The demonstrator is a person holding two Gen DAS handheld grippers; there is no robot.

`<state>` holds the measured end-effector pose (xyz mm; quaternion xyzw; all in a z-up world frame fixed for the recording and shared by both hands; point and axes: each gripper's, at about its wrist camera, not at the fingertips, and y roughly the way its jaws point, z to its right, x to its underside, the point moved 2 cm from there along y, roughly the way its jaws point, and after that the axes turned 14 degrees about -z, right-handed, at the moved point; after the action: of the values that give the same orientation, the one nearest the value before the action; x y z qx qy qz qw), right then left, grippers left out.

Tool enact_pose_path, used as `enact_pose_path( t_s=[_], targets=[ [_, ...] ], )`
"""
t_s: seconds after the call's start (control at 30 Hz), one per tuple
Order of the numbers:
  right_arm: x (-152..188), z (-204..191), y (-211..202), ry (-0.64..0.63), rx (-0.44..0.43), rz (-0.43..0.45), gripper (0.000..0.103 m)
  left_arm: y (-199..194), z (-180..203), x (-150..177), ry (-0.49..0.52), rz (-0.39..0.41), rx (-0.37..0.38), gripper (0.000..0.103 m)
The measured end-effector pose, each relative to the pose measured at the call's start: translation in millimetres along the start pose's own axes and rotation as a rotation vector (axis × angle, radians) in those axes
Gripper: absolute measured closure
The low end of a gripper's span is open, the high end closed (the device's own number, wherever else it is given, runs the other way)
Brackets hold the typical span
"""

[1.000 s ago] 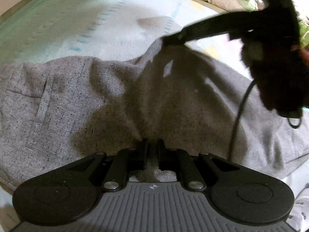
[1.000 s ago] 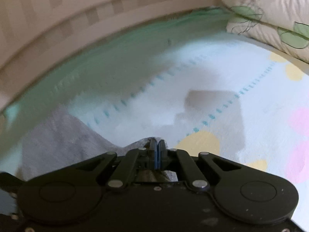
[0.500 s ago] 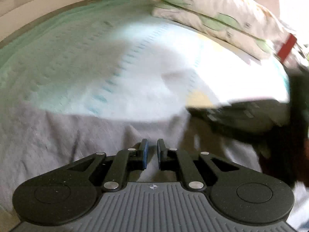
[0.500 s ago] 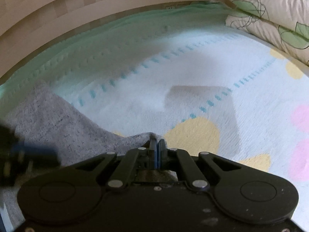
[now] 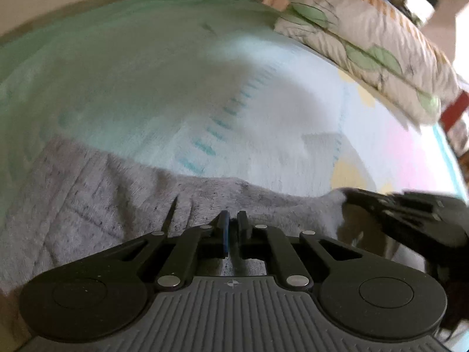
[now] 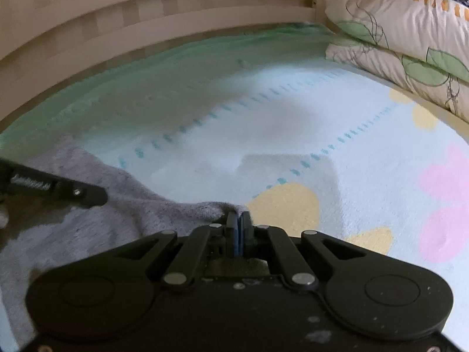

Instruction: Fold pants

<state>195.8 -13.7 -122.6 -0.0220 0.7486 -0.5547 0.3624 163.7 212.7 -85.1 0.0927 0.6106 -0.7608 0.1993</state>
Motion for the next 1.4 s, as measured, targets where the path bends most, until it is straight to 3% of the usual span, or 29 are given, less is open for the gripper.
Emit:
enact_pose_path(
  t_s=[0.07,0.2,0.3,0.4,0.5,0.6,0.7,0.8,0.93,1.07,1.17,1.3,1.4],
  targets=[
    [-4,3,19,0.008,0.018,-0.063,0.099,-5,9,1,0.041,0.026,-0.031,0.095],
    [-4,13,0,0.078,0.016,0.005,0.092,-31,26,9,0.114,0.079,-0.069,0.095],
    [12,22,-36,0.101,0.008,0.054,0.091,-39,43,20,0.142,0.061,-0.008,0.094],
    [44,27,-62,0.102,0.002,0.032,0.09,-32,63,34,0.202,-0.024,0.053,0.094],
    [85,31,-76,0.137,0.007,-0.038,0.09,-20,83,53,0.268,-0.114,0.077,0.094],
    [123,34,-79,0.178,0.011,-0.138,0.09,-1,94,69,0.33,-0.227,0.041,0.094],
    [157,35,-79,0.195,-0.019,-0.269,0.09,0,98,74,0.359,-0.216,0.013,0.093],
    [170,34,-91,0.153,-0.047,-0.333,0.09,-3,100,72,0.33,-0.216,0.005,0.093],
    [178,42,-122,0.134,-0.018,-0.318,0.09,-7,116,80,0.322,-0.18,0.024,0.093],
    [190,68,-133,0.221,-0.01,-0.347,0.089,1,144,91,0.347,-0.184,0.076,0.093],
    [212,82,-112,0.29,-0.033,-0.537,0.088,5,167,101,0.382,-0.196,0.101,0.093],
    [211,95,-137,0.356,-0.069,-0.449,0.088,12,199,107,0.423,-0.208,0.146,0.093],
    [213,122,-170,0.431,-0.015,-0.344,0.088,18,223,112,0.47,-0.208,0.173,0.093]
  ],
)
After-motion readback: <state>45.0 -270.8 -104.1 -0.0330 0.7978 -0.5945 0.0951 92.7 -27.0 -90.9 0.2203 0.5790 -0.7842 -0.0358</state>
